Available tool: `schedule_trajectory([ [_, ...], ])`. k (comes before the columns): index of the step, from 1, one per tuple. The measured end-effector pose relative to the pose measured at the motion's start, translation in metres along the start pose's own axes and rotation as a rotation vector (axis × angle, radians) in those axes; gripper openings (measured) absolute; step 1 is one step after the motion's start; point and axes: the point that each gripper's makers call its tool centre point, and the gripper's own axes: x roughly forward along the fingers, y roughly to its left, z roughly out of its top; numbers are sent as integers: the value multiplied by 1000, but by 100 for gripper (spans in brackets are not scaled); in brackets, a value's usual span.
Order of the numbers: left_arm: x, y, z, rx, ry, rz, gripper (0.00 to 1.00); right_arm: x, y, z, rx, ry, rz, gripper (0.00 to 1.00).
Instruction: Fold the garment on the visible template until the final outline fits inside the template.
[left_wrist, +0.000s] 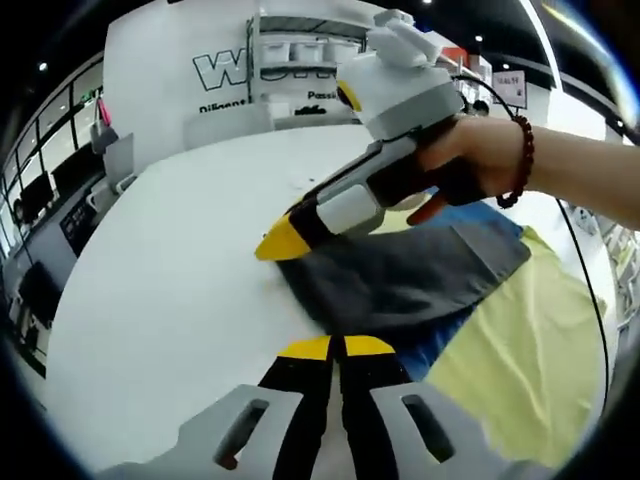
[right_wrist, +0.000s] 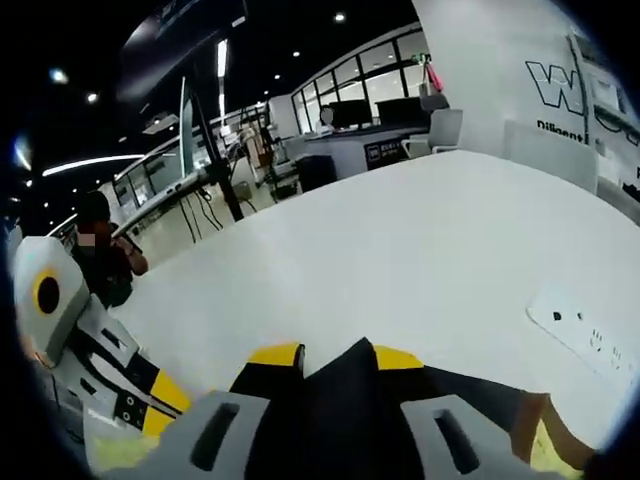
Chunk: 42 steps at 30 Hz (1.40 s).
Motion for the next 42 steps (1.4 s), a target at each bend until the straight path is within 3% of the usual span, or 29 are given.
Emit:
schedule_trajectory([
  [4,0,-1,-1,-2,3,-3,5,2,-4,-3,2,14,-16,15],
  [8,0,0,-3,5,9,3,6,3,-10,-8,1,31,-38,0],
  [15,-1,2,-3,31,11,27,6,4,-13,-6,19,18,-43,0],
  [17,-5,3,-6,14,7,45,6,-1,-19,1,89,-13,-70,0],
  [23,-9,4,-10,-13,-16,67,6,-5,-28,2,145,-24,-95,0],
  [32,-9,10,-20,-16,3,90,5,-3,-32,10,107,-91,-123,0],
  [35,-11,10,-24,27,23,104,5,-7,-34,13,91,-104,-140,0],
  [38,-15,8,-21,14,12,99,5,-15,-33,15,87,-116,-138,10],
  [42,-17,7,-15,-2,-12,96,8,-25,-27,14,75,-123,-126,17],
])
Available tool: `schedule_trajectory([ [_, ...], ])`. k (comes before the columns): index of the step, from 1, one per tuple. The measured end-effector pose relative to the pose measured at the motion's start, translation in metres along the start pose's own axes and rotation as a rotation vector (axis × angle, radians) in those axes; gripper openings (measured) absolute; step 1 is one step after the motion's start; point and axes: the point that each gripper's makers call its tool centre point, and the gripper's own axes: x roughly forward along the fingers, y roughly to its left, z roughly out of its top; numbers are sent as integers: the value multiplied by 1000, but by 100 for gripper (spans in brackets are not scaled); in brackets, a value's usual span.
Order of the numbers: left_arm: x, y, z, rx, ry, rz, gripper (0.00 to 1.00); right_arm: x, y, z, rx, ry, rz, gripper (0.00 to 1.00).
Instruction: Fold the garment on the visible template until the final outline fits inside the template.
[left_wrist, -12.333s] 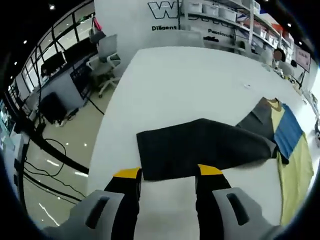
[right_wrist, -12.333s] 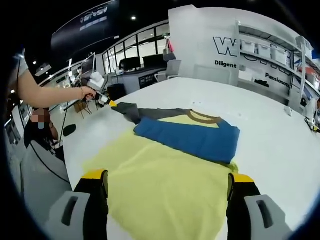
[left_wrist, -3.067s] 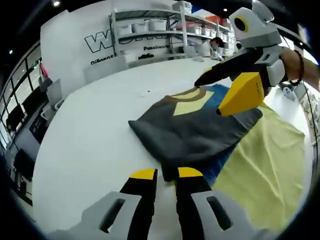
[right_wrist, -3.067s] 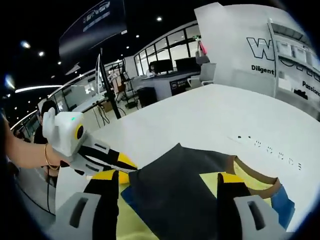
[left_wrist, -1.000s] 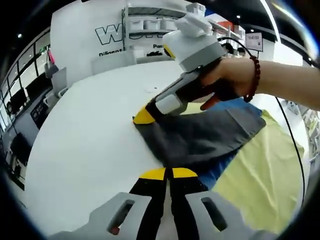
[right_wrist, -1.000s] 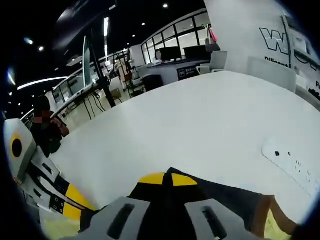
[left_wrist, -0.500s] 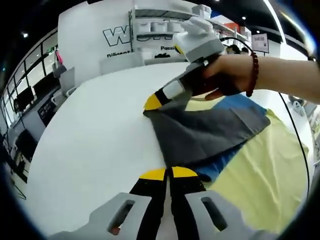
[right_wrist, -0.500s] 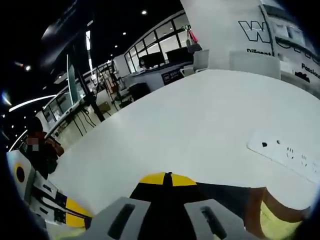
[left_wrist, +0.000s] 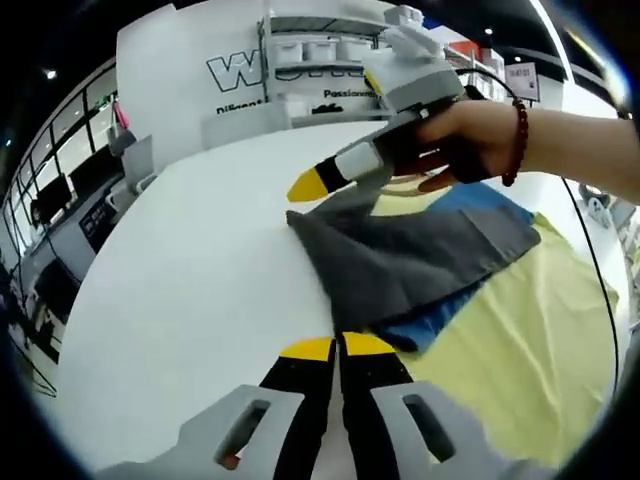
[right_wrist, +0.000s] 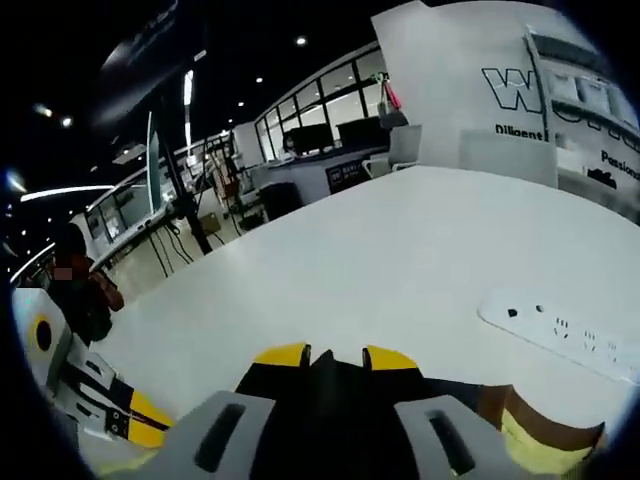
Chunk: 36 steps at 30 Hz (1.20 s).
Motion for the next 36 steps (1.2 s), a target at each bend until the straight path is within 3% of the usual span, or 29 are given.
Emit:
schedule_trajectory([
  [9,-1,-12,6,30,-9,-15,18,-20,16,-15,-90,39,40,33],
  [14,2,-19,6,46,-3,-11,23,-35,41,-45,-234,128,84,40],
  [19,6,-20,3,78,15,-4,23,-43,53,-56,-230,141,113,42],
  [25,7,-19,-1,94,31,1,22,-38,43,-70,-268,189,60,41],
  [30,7,-20,0,148,30,7,22,-34,39,-71,-229,186,49,39],
  [33,7,-21,1,173,29,9,21,-31,32,-68,-250,183,16,32],
  [36,7,-20,1,173,28,8,21,-26,26,-63,-228,170,9,34],
])
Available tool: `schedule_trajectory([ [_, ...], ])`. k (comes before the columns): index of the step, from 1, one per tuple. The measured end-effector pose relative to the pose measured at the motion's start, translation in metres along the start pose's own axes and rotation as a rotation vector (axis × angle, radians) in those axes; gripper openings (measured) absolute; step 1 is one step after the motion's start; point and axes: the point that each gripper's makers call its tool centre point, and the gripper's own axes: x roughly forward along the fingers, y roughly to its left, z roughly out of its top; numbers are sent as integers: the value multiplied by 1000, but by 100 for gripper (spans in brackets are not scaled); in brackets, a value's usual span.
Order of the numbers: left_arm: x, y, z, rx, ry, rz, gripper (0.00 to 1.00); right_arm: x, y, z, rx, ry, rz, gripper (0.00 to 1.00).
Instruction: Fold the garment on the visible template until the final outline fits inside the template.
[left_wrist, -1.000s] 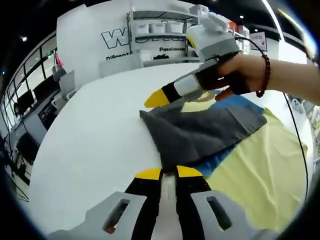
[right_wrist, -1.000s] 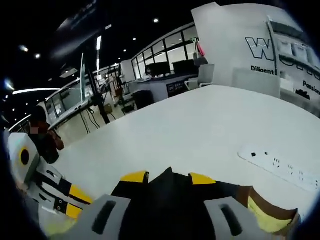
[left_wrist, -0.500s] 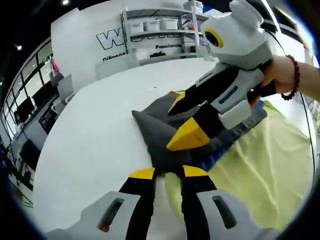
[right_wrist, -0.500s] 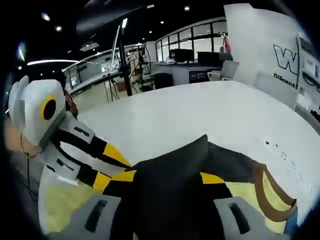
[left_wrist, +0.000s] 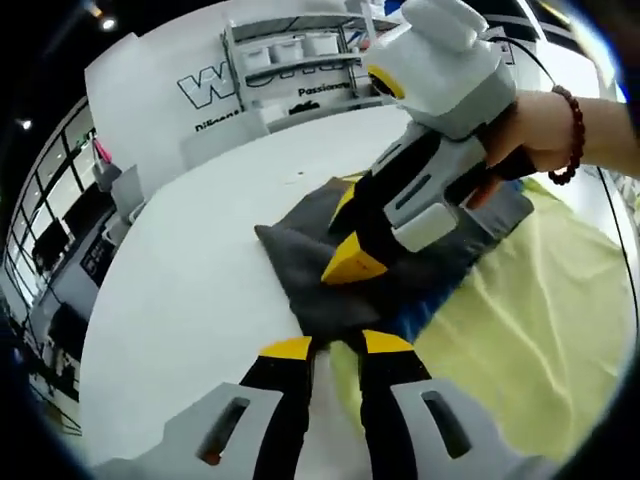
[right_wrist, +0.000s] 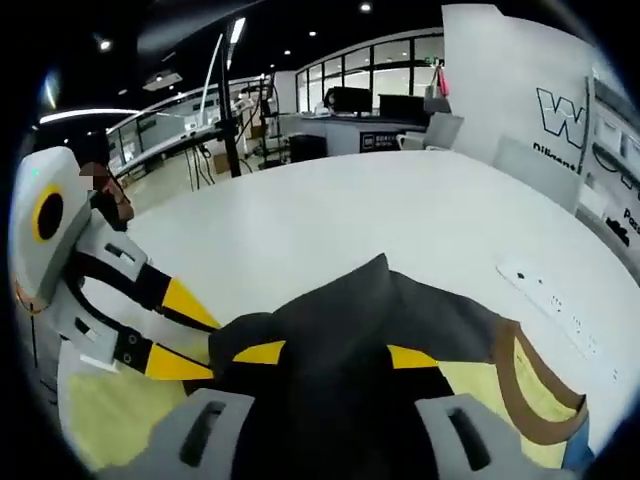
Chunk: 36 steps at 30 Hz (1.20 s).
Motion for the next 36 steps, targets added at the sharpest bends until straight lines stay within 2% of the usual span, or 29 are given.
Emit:
schedule_trajectory([
  [7,0,1,-1,-23,-4,-2,21,6,-6,3,13,-12,-25,36],
  [10,0,2,-1,-47,0,-3,23,6,-6,10,88,-55,-27,45],
  [11,-1,3,-2,-60,4,-2,25,3,-4,13,136,-78,-15,49],
  [12,-2,2,-2,-110,10,-17,27,-2,-2,16,184,-93,-7,53],
  [15,-6,3,4,-169,-21,-31,38,-12,-4,20,183,-119,-18,60],
  [18,-12,6,10,-203,-40,-31,43,-24,-5,23,185,-132,-29,66],
  [23,-22,9,21,-213,-72,-33,54,-48,-3,27,189,-157,-42,79],
  [27,-29,9,24,-220,-83,-34,60,-61,-5,25,192,-157,-58,85],
  [36,-48,6,26,-255,-95,-49,81,-93,-5,16,192,-160,-91,97],
])
